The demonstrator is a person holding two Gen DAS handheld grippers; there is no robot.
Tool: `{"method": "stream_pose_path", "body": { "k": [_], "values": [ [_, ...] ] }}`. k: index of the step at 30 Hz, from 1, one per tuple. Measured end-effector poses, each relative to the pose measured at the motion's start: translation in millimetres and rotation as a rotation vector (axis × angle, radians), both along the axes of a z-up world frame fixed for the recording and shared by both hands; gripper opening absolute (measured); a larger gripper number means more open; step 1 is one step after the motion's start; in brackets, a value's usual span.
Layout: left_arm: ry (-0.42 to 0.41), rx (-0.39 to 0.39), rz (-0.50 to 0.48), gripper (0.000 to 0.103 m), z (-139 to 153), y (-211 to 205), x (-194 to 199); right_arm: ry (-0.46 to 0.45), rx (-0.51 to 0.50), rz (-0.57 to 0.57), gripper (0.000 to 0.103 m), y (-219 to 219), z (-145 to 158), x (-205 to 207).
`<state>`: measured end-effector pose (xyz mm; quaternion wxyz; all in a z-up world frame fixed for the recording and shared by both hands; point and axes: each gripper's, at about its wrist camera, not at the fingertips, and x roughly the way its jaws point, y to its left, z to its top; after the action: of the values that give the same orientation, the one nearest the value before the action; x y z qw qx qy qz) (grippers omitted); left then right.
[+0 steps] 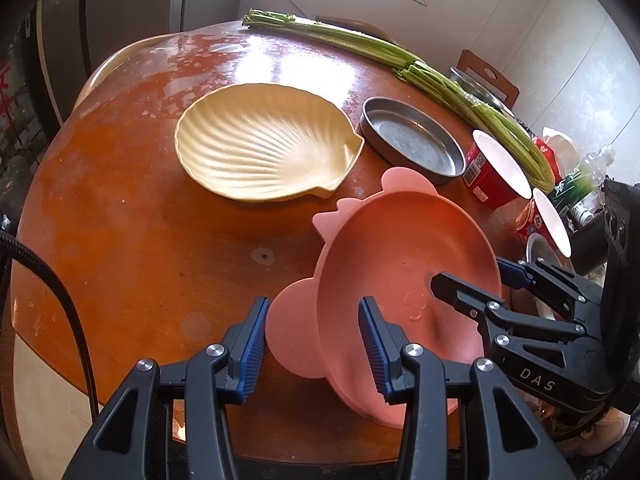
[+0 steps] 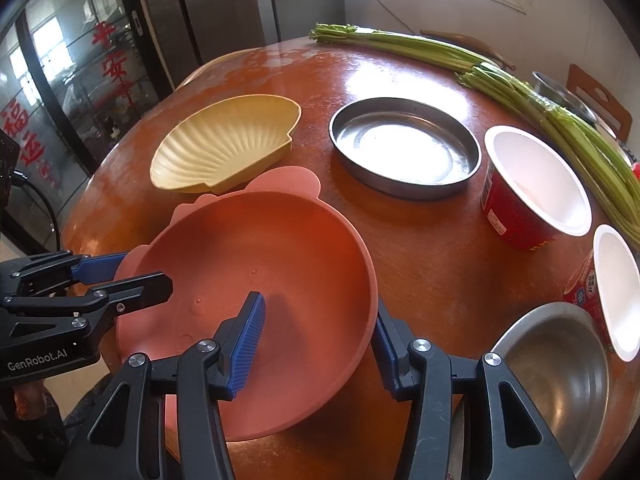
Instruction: Organize plates and bowls
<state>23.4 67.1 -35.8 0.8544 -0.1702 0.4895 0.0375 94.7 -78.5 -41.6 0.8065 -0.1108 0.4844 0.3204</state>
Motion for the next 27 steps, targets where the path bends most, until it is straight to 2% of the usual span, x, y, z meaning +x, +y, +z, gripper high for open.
{"method": "stream_pose_path", "body": {
  "k": [11, 19, 27],
  "values": [
    [-0.063, 0.013, 0.003, 0.045, 26.0, 12.0, 3.4, -0.03, 0.072, -0.003, 0.054, 1.6, 33.1, 3.1],
    [-0.1, 0.055, 0.035, 0.045, 46.3, 33.7, 10.3, -0.072, 0.072, 0.027, 0.054, 33.0, 51.8, 12.8],
    [-0.119, 0.078, 0.069, 0.045, 55.5, 64.5, 20.1, -0.084, 0.056, 0.045, 0.054, 69.6, 57.6, 24.2]
  ]
}}
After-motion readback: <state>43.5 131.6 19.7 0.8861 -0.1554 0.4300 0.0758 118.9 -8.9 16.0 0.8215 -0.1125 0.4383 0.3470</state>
